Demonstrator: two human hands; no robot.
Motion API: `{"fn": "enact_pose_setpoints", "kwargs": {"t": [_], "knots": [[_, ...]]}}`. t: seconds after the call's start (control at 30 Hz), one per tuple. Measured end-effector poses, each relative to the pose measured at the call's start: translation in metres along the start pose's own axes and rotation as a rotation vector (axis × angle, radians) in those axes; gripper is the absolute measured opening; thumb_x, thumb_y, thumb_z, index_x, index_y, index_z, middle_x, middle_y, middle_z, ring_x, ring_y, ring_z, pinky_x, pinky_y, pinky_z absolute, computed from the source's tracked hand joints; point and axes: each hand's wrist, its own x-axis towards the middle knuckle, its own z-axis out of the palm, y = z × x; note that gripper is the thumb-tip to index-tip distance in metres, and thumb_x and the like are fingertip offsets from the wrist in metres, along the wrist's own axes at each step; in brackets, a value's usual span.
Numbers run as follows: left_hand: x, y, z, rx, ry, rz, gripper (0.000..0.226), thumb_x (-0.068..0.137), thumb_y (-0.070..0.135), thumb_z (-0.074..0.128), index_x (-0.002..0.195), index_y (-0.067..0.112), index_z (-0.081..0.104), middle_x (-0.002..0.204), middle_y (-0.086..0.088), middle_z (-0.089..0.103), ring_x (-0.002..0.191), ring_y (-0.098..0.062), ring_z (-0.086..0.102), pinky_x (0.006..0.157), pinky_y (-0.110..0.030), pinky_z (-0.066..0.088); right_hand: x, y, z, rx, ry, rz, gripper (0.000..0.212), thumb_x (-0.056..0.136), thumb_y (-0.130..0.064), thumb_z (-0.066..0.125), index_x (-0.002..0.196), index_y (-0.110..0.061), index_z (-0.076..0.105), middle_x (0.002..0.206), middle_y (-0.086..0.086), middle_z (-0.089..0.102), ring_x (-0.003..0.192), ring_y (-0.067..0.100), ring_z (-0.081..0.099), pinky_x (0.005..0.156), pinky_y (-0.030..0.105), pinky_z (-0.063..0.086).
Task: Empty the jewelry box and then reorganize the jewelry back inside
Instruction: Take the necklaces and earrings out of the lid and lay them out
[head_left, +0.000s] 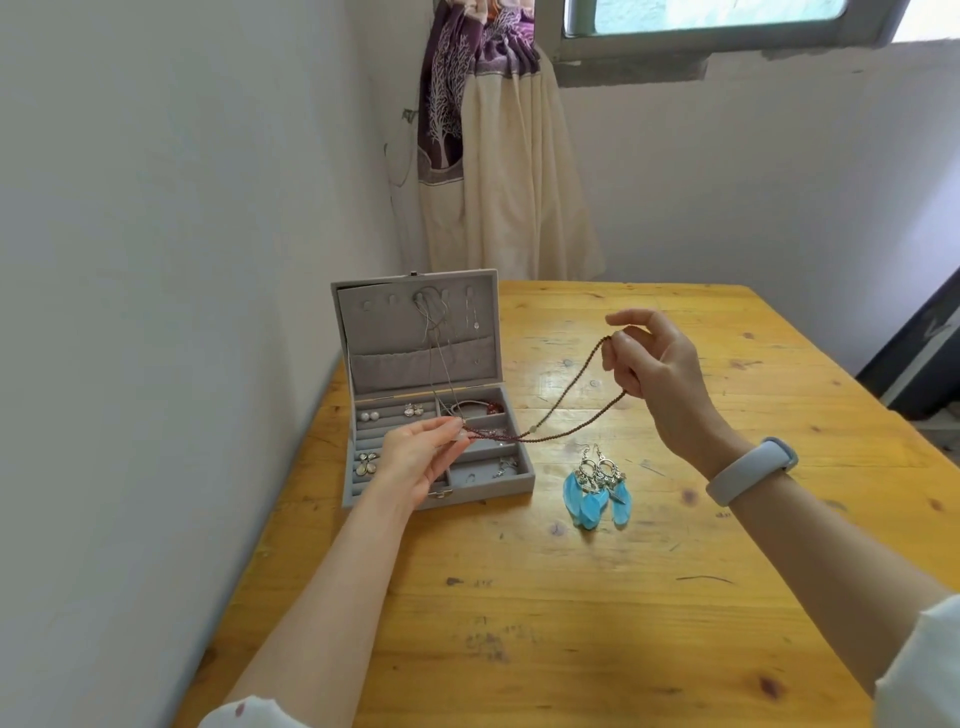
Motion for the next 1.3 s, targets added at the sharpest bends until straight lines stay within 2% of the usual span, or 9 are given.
{"fn": "enact_pose_setpoints", "kwargs": {"t": [0.17, 0.3, 0.5, 0.67, 0.8, 0.97, 1.1, 1.17, 1.3], "knots": [[0.003, -0.004, 0.001, 0.255, 0.102, 0.161, 0.005, 0.081, 0.003, 0.064, 0.085, 0.005, 0.063, 0.088, -0.012, 0.065, 0.074, -0.021, 0.067, 0.05, -0.018, 0.053, 0.0, -0.005, -0.003, -0.124, -0.105, -0.172, 0.028, 0.09, 0.005, 0.042, 0.09, -0.019, 0.055, 0.063, -0.007, 0.064, 0.046, 0.022, 0.028, 0.041, 0.022, 0.026], [-0.002, -0.006, 0.003, 0.396, 0.097, 0.249, 0.006, 0.085, 0.006, 0.062, 0.089, 0.01, 0.062, 0.091, -0.01, 0.065, 0.078, -0.024, 0.068, 0.055, -0.02, 0.055, 0.001, -0.011, -0.002, -0.093, -0.09, -0.211, 0.029, 0.091, 0.006, 0.041, 0.088, -0.018, 0.057, 0.063, -0.005, 0.062, 0.043, 0.009, 0.032, 0.041, 0.018, 0.029], [-0.016, -0.007, 0.012, 0.655, -0.014, 0.372, 0.017, 0.09, 0.01, 0.055, 0.103, 0.006, 0.064, 0.087, -0.003, 0.064, 0.079, -0.014, 0.062, 0.068, -0.023, 0.055, 0.008, -0.031, -0.016, -0.084, -0.026, -0.206, 0.029, 0.089, 0.006, 0.043, 0.086, -0.018, 0.059, 0.063, -0.007, 0.06, 0.045, 0.012, 0.031, 0.041, 0.018, 0.028], [-0.03, 0.001, 0.049, 0.796, -0.24, 0.425, 0.029, 0.09, 0.003, 0.048, 0.111, 0.02, 0.058, 0.112, 0.002, 0.06, 0.102, -0.011, 0.055, 0.087, -0.024, 0.046, 0.011, -0.058, -0.027, -0.144, -0.26, -0.142, 0.026, 0.087, 0.009, 0.044, 0.085, -0.011, 0.06, 0.063, -0.005, 0.061, 0.048, 0.015, 0.03, 0.041, 0.018, 0.025], [-0.043, -0.003, 0.091, 0.597, -0.615, 0.349, 0.046, 0.085, -0.001, 0.05, 0.124, 0.023, 0.05, 0.125, 0.008, 0.056, 0.114, -0.008, 0.054, 0.093, -0.026, 0.046, 0.007, -0.078, -0.042, -0.194, -0.361, -0.084, 0.022, 0.088, 0.006, 0.046, 0.085, -0.009, 0.061, 0.066, 0.003, 0.06, 0.048, 0.016, 0.03, 0.041, 0.019, 0.025], [-0.057, -0.031, 0.136, 0.47, -0.839, 0.215, 0.059, 0.069, 0.012, 0.054, 0.124, 0.031, 0.046, 0.127, 0.011, 0.052, 0.123, -0.01, 0.046, 0.094, -0.025, 0.04, 0.001, -0.087, -0.074, -0.187, -0.33, -0.037, 0.019, 0.089, 0.004, 0.046, 0.089, -0.006, 0.062, 0.066, 0.003, 0.06, 0.042, 0.01, 0.031, 0.039, 0.02, 0.024], [-0.067, -0.065, 0.152, 0.461, -0.914, 0.073, 0.05, 0.071, 0.012, 0.049, 0.119, 0.021, 0.051, 0.111, 0.0, 0.066, 0.111, -0.015, 0.058, 0.089, -0.021, 0.044, -0.003, -0.071, -0.103, -0.231, -0.215, 0.034, 0.019, 0.088, 0.005, 0.046, 0.087, -0.006, 0.062, 0.067, 0.004, 0.06, 0.041, 0.011, 0.033, 0.039, 0.02, 0.024], [-0.07, -0.084, 0.15, 0.406, -0.931, -0.024, 0.04, 0.072, 0.013, 0.051, 0.112, 0.014, 0.054, 0.092, -0.006, 0.071, 0.098, -0.022, 0.065, 0.091, -0.028, 0.046, -0.002, -0.053, -0.115, -0.268, -0.132, 0.078, 0.02, 0.087, 0.005, 0.046, 0.086, -0.008, 0.061, 0.068, 0.004, 0.06, 0.041, 0.011, 0.034, 0.039, 0.019, 0.026], [-0.074, -0.116, 0.139, 0.436, -0.712, -0.13, 0.02, 0.091, 0.006, 0.042, 0.107, 0.007, 0.055, 0.07, -0.004, 0.061, 0.073, -0.021, 0.065, 0.076, -0.034, 0.053, 0.001, 0.005, -0.131, -0.373, -0.002, 0.173, 0.018, 0.086, 0.005, 0.046, 0.09, -0.004, 0.061, 0.07, 0.007, 0.06, 0.036, 0.005, 0.039, 0.038, 0.013, 0.03]]}}
